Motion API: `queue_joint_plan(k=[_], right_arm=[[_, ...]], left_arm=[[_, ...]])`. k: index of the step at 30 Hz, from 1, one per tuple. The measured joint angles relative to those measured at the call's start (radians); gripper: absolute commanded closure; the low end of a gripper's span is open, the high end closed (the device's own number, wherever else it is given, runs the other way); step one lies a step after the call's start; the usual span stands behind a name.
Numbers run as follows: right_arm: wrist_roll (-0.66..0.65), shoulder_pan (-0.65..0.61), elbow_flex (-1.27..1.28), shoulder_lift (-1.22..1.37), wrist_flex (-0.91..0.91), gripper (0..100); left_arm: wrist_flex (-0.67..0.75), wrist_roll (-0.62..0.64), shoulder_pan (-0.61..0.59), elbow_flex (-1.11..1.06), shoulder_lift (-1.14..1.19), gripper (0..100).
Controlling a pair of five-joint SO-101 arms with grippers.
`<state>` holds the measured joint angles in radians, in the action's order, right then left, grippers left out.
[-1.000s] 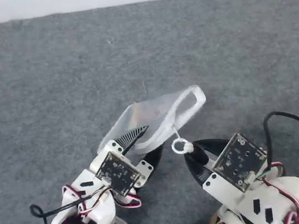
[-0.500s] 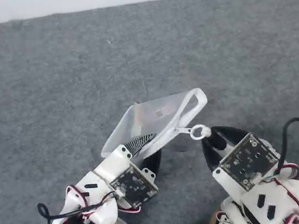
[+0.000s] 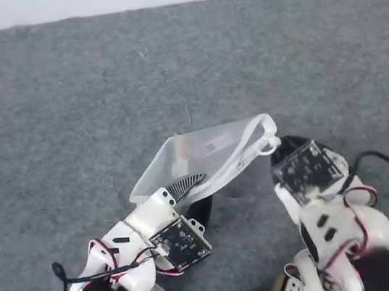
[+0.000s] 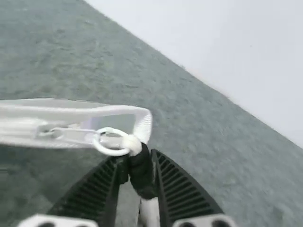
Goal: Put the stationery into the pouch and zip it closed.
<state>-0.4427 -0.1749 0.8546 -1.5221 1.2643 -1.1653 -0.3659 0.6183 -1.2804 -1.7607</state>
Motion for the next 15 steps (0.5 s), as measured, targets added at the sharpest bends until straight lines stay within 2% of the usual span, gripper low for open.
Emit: queue_joint_plan(k=[6, 15], right_arm=[[0.005, 0.095, 0.026, 0.000, -0.083, 99.2], [-0.035, 0.092, 0.123, 0.002, -0.149, 99.1]], left_arm=[[-0.012, 0.000, -0.003, 0.000, -0.012, 99], [-0.012, 0.000, -0.003, 0.000, -0.012, 99]])
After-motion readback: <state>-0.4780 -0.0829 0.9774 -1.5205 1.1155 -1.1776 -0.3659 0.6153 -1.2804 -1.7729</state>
